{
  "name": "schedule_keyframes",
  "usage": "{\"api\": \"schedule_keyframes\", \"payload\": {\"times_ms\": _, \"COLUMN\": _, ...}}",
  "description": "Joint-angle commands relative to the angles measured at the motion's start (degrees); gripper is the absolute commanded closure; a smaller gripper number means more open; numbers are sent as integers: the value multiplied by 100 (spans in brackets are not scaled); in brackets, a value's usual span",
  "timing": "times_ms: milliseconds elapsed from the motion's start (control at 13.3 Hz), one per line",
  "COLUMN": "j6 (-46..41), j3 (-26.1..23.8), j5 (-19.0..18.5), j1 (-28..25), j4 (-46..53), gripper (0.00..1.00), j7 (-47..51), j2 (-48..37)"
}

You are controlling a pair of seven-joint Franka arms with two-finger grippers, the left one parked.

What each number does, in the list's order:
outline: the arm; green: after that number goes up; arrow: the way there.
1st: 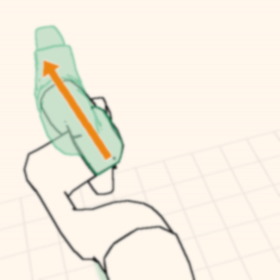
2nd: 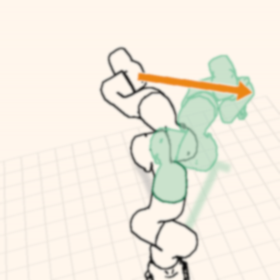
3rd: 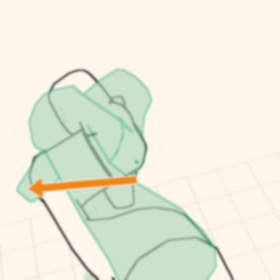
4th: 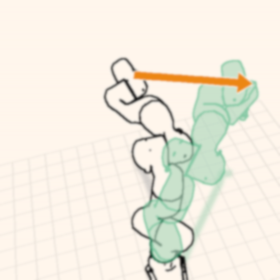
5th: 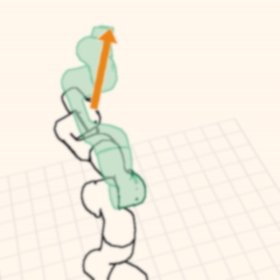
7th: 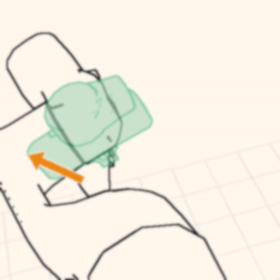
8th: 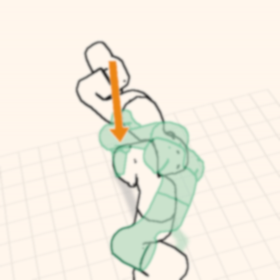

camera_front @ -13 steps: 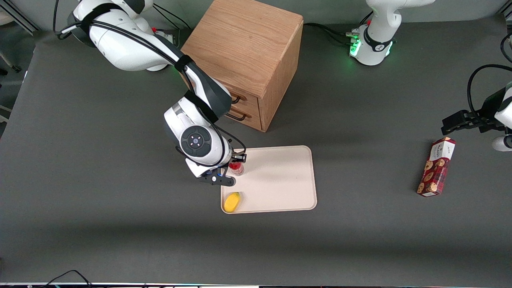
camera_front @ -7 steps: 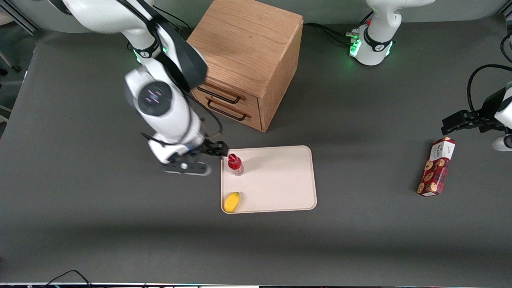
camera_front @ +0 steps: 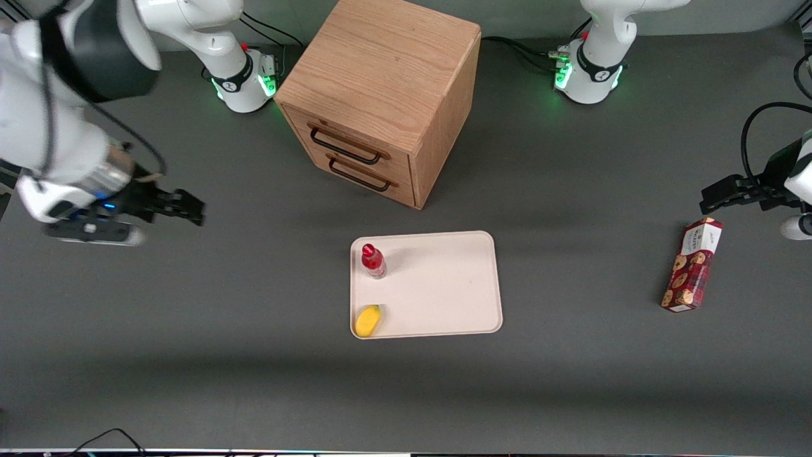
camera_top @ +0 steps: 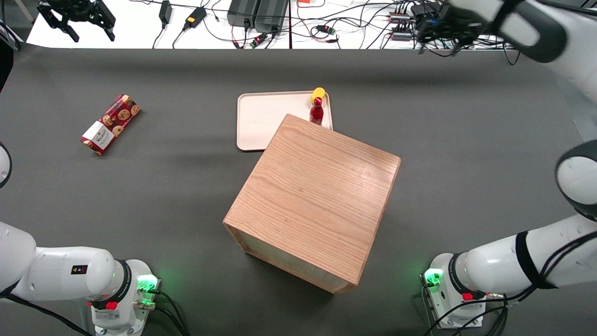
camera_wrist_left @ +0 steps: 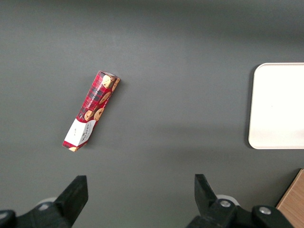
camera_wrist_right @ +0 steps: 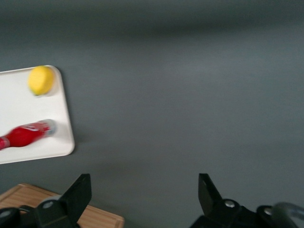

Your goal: Place coke bottle on tray

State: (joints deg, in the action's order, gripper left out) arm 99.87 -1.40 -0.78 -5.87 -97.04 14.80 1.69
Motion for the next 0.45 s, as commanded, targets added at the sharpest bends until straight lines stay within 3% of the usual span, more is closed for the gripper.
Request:
{"api": "schedule_keyframes", "payload": {"times_ms": 0, "j6": 76, "j3": 534, "j5": 121, "j1": -45, "j4": -701, "gripper": 0, "j7": -537, "j2": -774}}
{"api": "schedule_keyframes", "payload": {"times_ms": 375, "j6": 67, "j3": 843, "j5": 113, "j1": -54, "j4": -755, "gripper": 0, "j7": -707, "j2": -978}}
